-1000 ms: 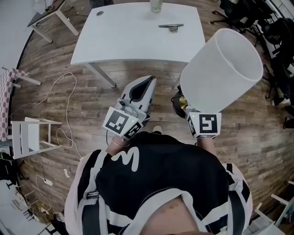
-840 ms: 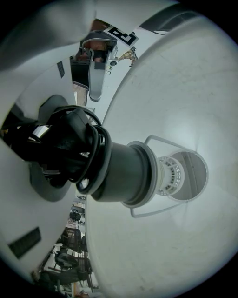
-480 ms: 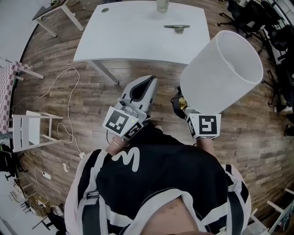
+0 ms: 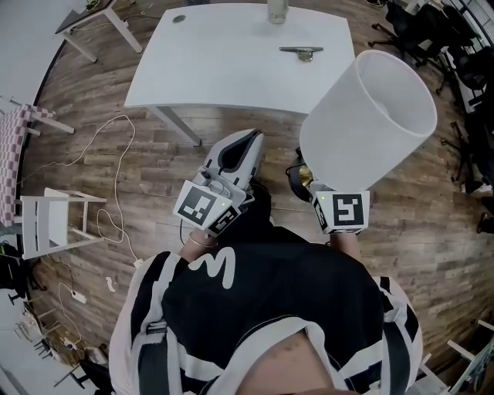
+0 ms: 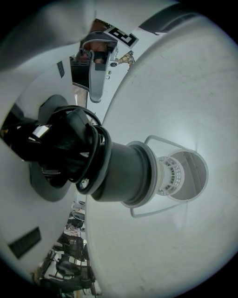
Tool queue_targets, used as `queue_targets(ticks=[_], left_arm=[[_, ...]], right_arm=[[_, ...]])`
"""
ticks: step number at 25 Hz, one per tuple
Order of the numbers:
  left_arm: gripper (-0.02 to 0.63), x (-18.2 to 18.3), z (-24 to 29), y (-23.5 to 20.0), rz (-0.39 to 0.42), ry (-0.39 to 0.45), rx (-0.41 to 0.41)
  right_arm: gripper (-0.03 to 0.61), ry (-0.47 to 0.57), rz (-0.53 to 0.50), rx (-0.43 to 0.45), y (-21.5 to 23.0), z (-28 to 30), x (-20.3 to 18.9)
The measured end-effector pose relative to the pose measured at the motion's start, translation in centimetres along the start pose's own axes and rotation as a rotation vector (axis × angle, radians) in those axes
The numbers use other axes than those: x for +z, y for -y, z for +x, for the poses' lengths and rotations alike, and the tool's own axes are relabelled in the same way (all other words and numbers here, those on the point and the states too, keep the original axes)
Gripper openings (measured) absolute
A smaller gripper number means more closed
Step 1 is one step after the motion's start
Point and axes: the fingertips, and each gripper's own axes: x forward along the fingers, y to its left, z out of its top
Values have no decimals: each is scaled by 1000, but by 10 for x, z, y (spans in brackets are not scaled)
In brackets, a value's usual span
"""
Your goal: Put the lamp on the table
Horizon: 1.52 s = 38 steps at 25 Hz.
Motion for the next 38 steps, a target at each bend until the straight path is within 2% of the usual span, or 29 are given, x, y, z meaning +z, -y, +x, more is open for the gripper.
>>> queue_targets(ticks=[8,24,38], left_arm=[[5,9,31,-43,15,10,-33],[5,33,111,-176,20,-6,-69],[5,39,157,-248,5,-14,-106]], right_arm=[[169,13,-29,-18,13,50,5],[169,8,-20,-52,39,200,5],[169,-8,-13,-101,59,278,-3]])
